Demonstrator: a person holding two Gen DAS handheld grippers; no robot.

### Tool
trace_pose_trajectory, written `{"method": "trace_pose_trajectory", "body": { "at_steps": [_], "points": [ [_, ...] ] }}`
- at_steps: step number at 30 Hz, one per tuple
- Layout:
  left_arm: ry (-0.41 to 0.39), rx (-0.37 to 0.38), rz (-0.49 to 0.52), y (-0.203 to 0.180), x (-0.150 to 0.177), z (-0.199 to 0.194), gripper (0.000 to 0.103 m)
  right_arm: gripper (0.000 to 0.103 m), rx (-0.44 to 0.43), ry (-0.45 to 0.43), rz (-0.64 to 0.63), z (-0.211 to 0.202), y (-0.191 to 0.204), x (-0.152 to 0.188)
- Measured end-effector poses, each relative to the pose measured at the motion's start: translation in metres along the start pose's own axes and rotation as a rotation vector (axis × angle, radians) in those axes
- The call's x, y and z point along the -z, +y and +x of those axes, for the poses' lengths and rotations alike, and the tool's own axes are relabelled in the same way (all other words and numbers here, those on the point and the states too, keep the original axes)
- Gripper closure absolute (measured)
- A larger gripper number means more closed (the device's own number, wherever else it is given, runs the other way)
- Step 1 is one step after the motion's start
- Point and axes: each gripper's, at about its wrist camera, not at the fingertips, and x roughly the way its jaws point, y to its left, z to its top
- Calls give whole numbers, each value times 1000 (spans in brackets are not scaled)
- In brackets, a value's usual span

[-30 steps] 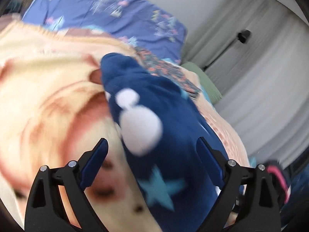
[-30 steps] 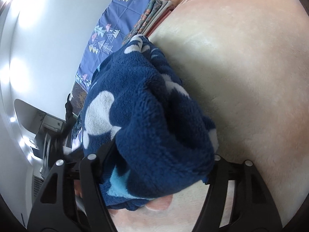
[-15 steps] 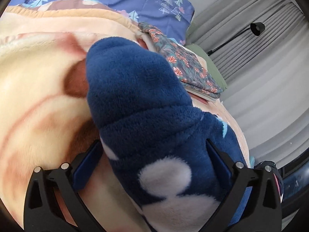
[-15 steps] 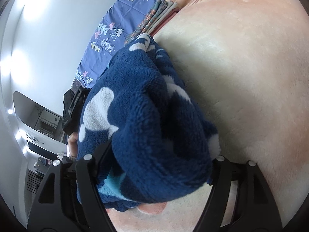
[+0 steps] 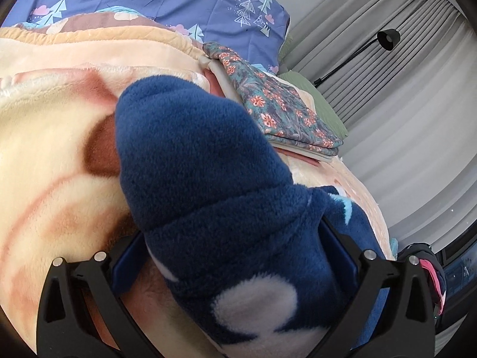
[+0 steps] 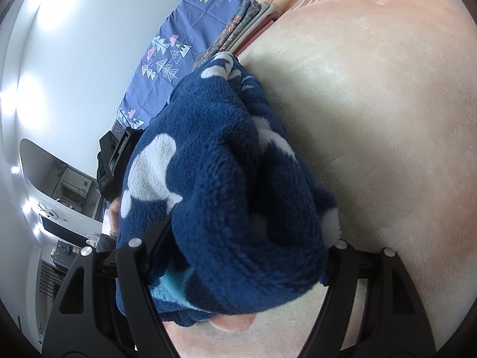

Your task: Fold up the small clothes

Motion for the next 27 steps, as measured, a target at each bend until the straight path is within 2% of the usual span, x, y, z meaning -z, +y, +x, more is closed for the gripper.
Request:
{"method": "trace_pose_trajectory", "body": {
  "at_steps": [3,6,9,10,11,13,16,19,27],
  "points": [
    [-10,-10,16,-3,-3,3,1,29,-2,-2,-2,0,-1,0],
    [-14,31,44,-7,-3,3,19,29,-3,-2,-2,-1,-2,0],
    [-23,4,110,-18,-2,-5,33,30,-3,-1,0,-1,-2,0],
    [-24,-9,128,-22,-3,-8,36,32,-3,-2,3,-1,-2,0],
    [-26,-22,139,-26,-4,-12,38,42,-13,-8,2,-4,-1,-1],
    [-45,-46,161,-36,-4,-24,42,52,-32,-24,-4,-10,1,-1],
    [-93,-64,195,-50,-3,-47,45,57,-37,-27,-25,-18,6,-5],
    [-144,-64,223,-64,1,-73,45,59,-36,-36,-60,-26,12,-7],
    [-285,-64,305,-96,14,-149,46,59,-68,-149,-258,-58,49,-17]
  ]
}}
